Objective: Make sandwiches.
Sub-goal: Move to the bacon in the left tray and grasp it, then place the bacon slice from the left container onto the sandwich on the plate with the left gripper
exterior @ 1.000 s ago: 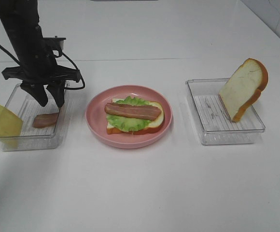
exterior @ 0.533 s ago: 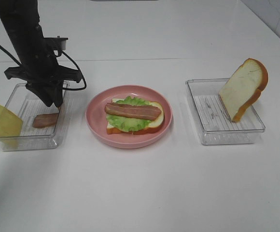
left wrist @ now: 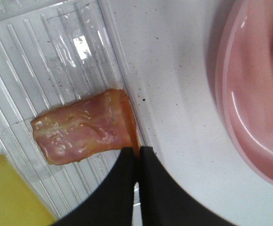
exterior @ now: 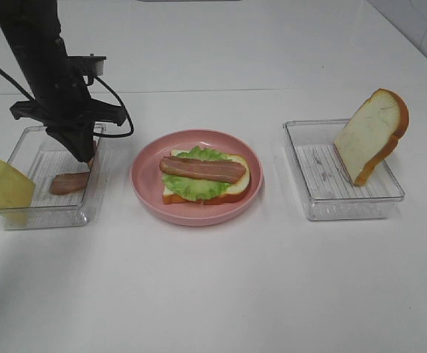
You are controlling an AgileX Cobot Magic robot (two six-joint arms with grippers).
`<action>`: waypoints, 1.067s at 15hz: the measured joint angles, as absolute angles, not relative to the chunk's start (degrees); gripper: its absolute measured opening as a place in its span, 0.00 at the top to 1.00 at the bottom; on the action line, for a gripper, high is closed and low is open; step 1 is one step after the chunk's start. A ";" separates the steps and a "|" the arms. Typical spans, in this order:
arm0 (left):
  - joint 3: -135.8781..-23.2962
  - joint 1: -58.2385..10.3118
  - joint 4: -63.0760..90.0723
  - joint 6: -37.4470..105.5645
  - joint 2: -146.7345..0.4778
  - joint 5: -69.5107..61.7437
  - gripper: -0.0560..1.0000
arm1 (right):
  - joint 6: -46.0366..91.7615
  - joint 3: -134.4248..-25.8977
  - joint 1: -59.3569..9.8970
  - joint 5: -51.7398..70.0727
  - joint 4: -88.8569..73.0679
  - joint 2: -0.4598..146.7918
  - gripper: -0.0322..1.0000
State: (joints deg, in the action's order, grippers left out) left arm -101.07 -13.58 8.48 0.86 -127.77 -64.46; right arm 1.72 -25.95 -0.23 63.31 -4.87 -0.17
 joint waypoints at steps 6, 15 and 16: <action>-101.07 -13.58 8.48 0.86 -123.24 -66.12 0.95 | 1.72 -25.95 -0.23 63.31 -4.87 -0.17 0.06; -101.07 -15.76 8.54 -0.69 -113.85 -67.67 0.95 | 1.72 -25.95 -0.23 63.31 -4.87 -0.17 0.06; -101.07 -16.73 8.59 -0.86 -113.22 -67.67 0.95 | 1.72 -25.95 -0.23 63.31 -4.87 -0.17 0.06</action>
State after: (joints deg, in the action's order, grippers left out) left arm -101.07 -16.73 8.59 -0.86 -113.22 -67.67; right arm 1.72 -25.95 -0.23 63.31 -4.87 -0.17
